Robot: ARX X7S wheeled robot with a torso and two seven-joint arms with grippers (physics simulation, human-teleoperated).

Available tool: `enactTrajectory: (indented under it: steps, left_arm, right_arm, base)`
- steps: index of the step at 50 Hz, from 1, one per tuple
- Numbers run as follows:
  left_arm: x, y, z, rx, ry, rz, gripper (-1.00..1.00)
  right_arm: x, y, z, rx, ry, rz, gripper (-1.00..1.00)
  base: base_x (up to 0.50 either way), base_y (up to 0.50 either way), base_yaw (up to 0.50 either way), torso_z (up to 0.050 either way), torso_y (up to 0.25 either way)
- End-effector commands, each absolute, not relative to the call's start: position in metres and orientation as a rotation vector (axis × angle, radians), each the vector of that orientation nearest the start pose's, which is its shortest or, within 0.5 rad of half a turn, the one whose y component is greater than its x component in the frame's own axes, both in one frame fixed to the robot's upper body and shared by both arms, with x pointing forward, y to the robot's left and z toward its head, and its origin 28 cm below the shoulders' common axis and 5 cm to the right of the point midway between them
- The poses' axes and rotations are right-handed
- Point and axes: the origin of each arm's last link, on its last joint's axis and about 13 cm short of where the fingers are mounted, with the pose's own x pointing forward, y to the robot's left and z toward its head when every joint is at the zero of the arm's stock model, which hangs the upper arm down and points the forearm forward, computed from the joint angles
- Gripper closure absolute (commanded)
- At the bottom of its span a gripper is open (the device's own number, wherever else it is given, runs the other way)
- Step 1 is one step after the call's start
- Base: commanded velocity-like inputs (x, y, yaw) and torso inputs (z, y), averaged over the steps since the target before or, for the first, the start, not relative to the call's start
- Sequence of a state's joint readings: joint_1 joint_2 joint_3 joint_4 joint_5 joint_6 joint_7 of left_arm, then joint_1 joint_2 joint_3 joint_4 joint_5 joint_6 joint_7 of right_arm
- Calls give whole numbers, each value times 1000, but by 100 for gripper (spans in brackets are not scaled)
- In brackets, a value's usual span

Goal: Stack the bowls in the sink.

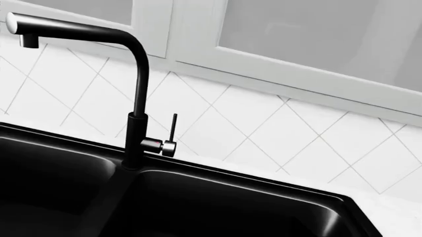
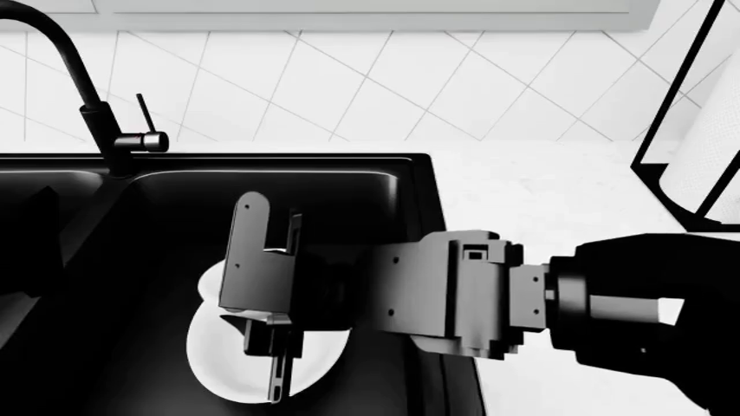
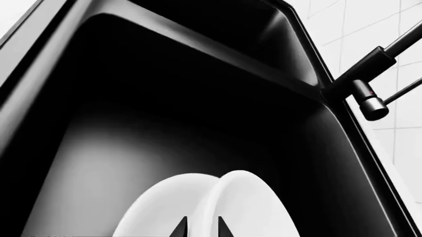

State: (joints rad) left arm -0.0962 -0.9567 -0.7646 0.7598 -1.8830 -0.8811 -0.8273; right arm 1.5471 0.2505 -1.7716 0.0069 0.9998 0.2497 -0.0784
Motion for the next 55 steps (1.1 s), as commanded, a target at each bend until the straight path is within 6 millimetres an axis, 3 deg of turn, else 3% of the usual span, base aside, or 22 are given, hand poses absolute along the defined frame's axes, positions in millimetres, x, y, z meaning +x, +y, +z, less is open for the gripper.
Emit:
enactTrajectory:
  steps: [1,55]
  left_arm:
    - [131,318,260,-213,-6,53,-100]
    - [131,319,258,-218,-4,61,-100]
  right_arm:
    - [305,26,200,-776,35,1329,100]
    - [314,29,178,-795,94,1333,100]
  base:
    - [0,0,0,10,0]
    - [0,0,0,0,0]
